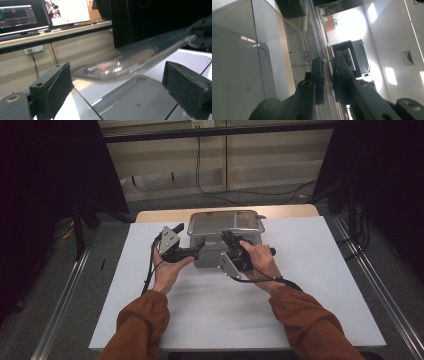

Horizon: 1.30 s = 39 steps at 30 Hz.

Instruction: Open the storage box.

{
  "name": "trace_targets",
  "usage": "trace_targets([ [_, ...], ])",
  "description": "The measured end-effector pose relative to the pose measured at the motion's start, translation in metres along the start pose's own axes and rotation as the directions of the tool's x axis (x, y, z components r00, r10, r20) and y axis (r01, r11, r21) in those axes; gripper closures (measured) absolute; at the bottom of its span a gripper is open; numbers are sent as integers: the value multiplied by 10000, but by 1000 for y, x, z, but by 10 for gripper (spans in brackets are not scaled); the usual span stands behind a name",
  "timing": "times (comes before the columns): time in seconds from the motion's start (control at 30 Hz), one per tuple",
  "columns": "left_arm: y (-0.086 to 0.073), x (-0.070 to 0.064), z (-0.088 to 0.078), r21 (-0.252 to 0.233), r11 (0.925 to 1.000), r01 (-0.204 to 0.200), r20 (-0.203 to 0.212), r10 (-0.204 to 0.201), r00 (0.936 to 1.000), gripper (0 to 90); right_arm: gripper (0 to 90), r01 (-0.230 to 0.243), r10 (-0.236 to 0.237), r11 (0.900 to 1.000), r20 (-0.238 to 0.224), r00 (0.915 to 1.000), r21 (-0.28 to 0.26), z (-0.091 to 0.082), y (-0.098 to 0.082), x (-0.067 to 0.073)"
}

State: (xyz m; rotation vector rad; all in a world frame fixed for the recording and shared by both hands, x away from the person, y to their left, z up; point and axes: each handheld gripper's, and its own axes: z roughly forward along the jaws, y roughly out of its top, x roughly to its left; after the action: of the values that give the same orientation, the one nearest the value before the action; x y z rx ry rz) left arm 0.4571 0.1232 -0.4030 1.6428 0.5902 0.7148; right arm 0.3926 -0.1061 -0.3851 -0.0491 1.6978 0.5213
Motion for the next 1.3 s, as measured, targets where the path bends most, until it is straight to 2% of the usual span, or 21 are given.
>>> trace_targets([
  [0.17, -5, 4, 5, -17, 9992, -402, -206, 402, 9990, 131, 799, -38, 38, 10000, 19, 10000, 1, 1, -1, -2],
  [0.23, -6, 8, 8, 33, 9978, -669, -161, 670, 9976, 154, 800, 8, -8, 10000, 13, 10000, 8, 2, -1, -2],
  [0.27, -5, 11, 12, -31, 9957, -929, -281, 927, 9953, 174, 800, -20, 20, 10000, 19, 10000, -14, 2, 0, -2],
  [0.33, -3, 12, 15, -182, 9957, -904, -304, 898, 9955, 217, 801, 84, -84, 10000, -16, 10000, -30, 3, -1, -3],
  [0.4, -2, 13, 15, -384, 9972, -647, -422, 630, 9971, 253, 801, 69, -69, 10000, -7, 10000, -33, 4, -1, -5],
  [0.43, -2, 13, 15, -384, 9972, -647, -422, 630, 9971, 281, 800, 14, -14, 10000, -25, 10000, -22, 4, -1, -6],
  [0.47, -2, 13, 15, -521, 9977, -439, -411, 418, 9983, 309, 798, -30, 30, 10000, -49, 10000, -6, 3, -2, -6],
  [0.5, -2, 13, 16, -559, 9976, -415, -404, 392, 9984, 309, 798, -30, 30, 10000, -49, 10000, -6, 3, -2, -6],
  [0.53, -1, 13, 14, -514, 9964, -667, -404, 647, 9971, 358, 792, -23, 23, 10000, -73, 10000, 8, 3, -2, -5],
  [0.77, -2, 13, 14, -296, 9944, -1019, -288, 1010, 9945, 465, 770, -46, 46, 10000, -139, 9999, 35, 2, -2, -2],
  [0.8, -1, 13, 13, -222, 9906, -1350, -360, 1342, 9903, 477, 761, -289, 289, 9996, -127, 9995, -3, 2, -3, -2],
  [0.83, 0, 14, 12, -192, 9890, -1468, -296, 1462, 9888, 480, 757, -363, 363, 9993, -121, 9993, -9, 1, -3, -2],
  [0.93, -1, 15, 11, -89, 9892, -1464, -226, 1461, 9890, 535, 738, -637, 636, 9979, -131, 9979, -106, 2, -5, 0],
  [1.07, -1, 14, 12, -72, 9882, -1531, -266, 1529, 9879, 541, 686, -1136, 1134, 9934, -126, 9935, -166, 2, -7, -1],
  [1.1, -1, 14, 12, -72, 9882, -1531, -266, 1529, 9879, 545, 686, -1136, 1134, 9934, -126, 9935, -166, 2, -7, -1],
  [1.13, -1, 14, 12, -69, 9882, -1532, -253, 1530, 9879, 545, 658, -1278, 1276, 9916, -111, 9918, -188, 2, -7, -2],
  [1.17, -1, 14, 12, -62, 9884, -1517, -242, 1515, 9882, 543, 607, -1705, 1703, 9852, -132, 9853, -176, 1, -10, -3],
  [1.2, -2, 14, 12, -72, 9883, -1521, -233, 1519, 9881, 543, 607, -1705, 1703, 9852, -132, 9853, -176, 1, -10, -3],
  [1.23, -1, 14, 12, -69, 9882, -1531, -257, 1529, 9879, 543, 581, -1966, 1964, 9803, -146, 9804, -177, 1, -13, -3],
  [1.27, -1, 14, 12, -81, 9887, -1500, -263, 1497, 9884, 543, 518, -2318, 2316, 9727, -167, 9727, -141, 0, -18, -3],
  [1.3, -1, 14, 12, -81, 9887, -1500, -263, 1497, 9884, 543, 518, -2318, 2316, 9727, -167, 9727, -141, 0, -18, -3],
])
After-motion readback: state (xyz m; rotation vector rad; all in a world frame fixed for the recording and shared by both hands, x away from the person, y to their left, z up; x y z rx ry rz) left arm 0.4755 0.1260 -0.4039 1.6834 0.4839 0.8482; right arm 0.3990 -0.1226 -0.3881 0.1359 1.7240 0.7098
